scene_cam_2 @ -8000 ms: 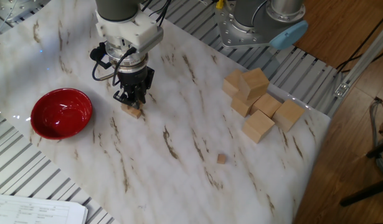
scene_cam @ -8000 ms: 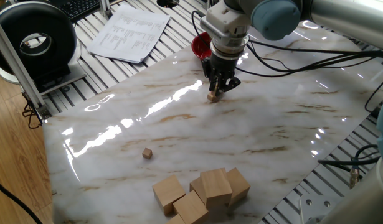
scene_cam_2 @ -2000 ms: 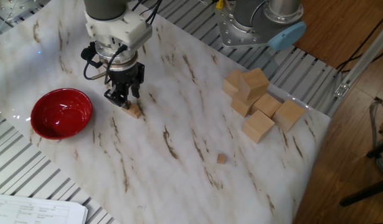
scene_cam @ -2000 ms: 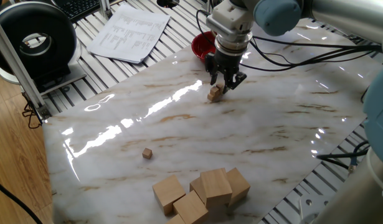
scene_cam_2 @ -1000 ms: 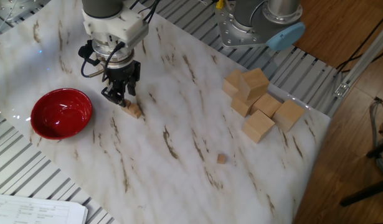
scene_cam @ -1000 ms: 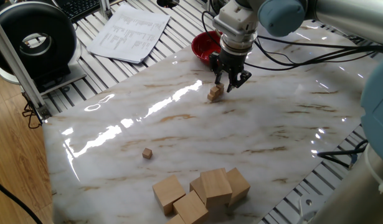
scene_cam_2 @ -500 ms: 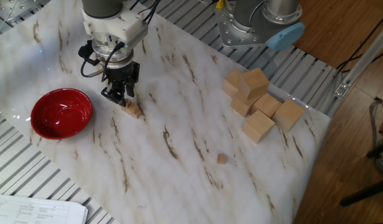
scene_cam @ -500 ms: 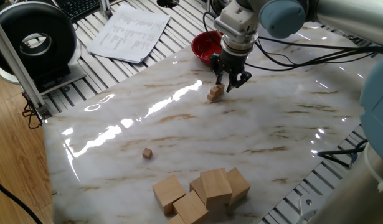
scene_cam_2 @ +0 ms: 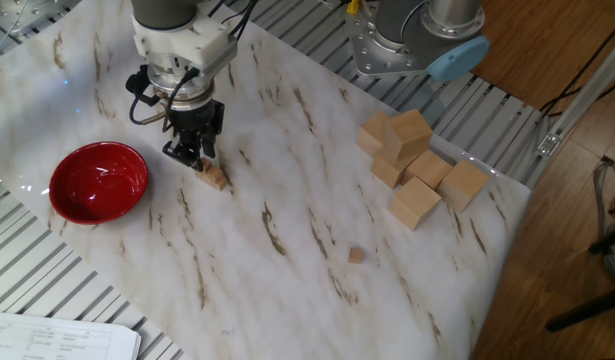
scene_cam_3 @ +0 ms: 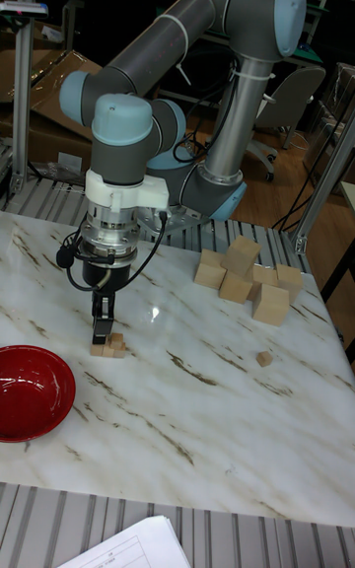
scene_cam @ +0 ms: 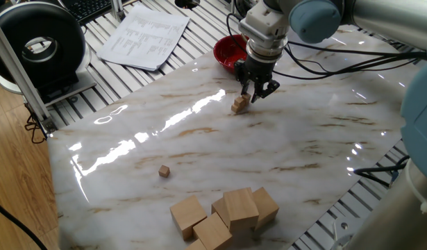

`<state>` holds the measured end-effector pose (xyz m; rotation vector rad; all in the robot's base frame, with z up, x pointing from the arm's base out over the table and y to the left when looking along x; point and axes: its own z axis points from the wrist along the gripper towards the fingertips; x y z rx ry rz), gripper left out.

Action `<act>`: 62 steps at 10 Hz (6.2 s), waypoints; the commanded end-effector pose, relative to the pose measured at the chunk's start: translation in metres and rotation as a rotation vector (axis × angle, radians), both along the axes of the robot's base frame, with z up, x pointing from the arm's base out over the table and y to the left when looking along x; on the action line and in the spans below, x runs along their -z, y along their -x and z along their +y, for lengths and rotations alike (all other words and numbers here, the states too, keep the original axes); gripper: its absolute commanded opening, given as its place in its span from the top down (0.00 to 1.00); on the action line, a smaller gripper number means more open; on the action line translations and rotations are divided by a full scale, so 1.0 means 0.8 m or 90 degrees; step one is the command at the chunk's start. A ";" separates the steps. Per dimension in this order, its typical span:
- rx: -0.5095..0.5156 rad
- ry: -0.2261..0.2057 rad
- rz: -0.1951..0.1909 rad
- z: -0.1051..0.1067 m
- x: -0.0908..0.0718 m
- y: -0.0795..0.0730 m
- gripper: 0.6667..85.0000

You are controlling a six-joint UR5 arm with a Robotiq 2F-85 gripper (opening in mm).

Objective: Stack the blocks into a pyramid shape

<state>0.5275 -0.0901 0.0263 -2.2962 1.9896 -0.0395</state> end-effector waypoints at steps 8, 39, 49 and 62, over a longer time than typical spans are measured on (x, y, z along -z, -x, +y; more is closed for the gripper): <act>0.016 -0.009 -0.005 0.007 -0.004 -0.011 0.65; 0.020 -0.010 0.011 0.006 -0.011 -0.007 0.49; 0.157 0.030 0.046 0.115 -0.122 0.008 0.47; 0.184 0.024 -0.113 0.283 -0.041 0.013 0.47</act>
